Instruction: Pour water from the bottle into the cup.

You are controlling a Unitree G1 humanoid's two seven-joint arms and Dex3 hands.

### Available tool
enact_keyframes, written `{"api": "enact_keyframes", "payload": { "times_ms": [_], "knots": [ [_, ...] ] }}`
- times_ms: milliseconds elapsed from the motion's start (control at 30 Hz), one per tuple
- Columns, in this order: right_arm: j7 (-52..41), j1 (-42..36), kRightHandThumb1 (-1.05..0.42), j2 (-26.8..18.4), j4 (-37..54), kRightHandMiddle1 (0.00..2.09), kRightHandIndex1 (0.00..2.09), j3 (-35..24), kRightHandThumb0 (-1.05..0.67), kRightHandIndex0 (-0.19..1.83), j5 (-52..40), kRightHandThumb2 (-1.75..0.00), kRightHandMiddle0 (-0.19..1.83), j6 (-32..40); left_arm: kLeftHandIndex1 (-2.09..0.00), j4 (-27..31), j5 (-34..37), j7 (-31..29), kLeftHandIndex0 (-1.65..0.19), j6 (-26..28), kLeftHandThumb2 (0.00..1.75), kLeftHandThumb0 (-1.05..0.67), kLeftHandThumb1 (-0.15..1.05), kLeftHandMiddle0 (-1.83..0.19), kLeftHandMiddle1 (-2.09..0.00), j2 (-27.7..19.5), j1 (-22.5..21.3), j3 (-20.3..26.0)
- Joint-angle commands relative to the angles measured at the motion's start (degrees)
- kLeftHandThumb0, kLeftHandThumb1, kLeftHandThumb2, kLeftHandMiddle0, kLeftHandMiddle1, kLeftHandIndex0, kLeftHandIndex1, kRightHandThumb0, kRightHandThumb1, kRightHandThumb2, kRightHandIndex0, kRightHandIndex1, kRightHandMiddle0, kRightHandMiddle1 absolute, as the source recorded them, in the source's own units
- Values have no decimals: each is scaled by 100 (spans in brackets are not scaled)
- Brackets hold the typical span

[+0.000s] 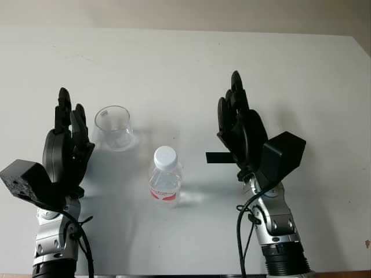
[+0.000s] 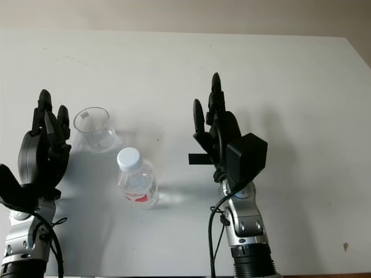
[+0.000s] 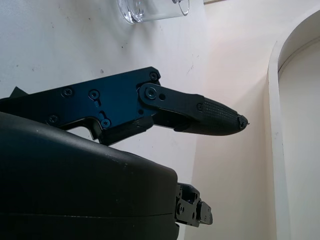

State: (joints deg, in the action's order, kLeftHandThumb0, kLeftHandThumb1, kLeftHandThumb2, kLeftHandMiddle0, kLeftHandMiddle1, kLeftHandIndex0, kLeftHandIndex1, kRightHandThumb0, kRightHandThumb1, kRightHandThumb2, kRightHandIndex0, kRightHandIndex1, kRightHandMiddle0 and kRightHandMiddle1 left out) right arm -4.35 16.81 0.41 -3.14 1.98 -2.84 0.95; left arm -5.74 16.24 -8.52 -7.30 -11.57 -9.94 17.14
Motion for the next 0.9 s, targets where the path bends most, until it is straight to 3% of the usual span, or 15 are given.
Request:
{"api": "enact_keyframes", "payload": {
  "times_ms": [0, 367, 533, 667, 867],
  "knots": [
    [17, 5, -105, 4, 18, 6, 1, -5, -73, -19, 24, -61, -18, -26, -5, 34, -33, 8, 17, -68, 75, -72, 105, 11, -6, -9, -30, 13],
    [-92, -25, -105, -35, -55, 5, 2, -31, -74, -19, -32, -60, -19, -137, -5, 57, 8, -2, 18, -47, 75, -71, 105, 13, -5, 26, -27, -7],
    [-843, -101, -105, -460, 70, 1, 0, -121, -79, -19, -283, -56, -19, -429, -5, 68, -13, 14, 17, -64, 75, -71, 105, 12, -5, 18, -4, 4],
    [-1676, -165, -105, -701, 186, 0, 0, -239, -88, -19, -849, -42, -19, -846, -5, 67, -20, 16, 18, -28, 76, -72, 105, 13, -5, 5, -28, -10],
    [-2635, -520, -105, -1104, 839, 0, 0, -319, -96, -19, -1718, -14, -19, -378, -6, 19, 15, 0, 17, -59, 75, -70, 105, 11, -6, 52, -73, -28]
  ]
}}
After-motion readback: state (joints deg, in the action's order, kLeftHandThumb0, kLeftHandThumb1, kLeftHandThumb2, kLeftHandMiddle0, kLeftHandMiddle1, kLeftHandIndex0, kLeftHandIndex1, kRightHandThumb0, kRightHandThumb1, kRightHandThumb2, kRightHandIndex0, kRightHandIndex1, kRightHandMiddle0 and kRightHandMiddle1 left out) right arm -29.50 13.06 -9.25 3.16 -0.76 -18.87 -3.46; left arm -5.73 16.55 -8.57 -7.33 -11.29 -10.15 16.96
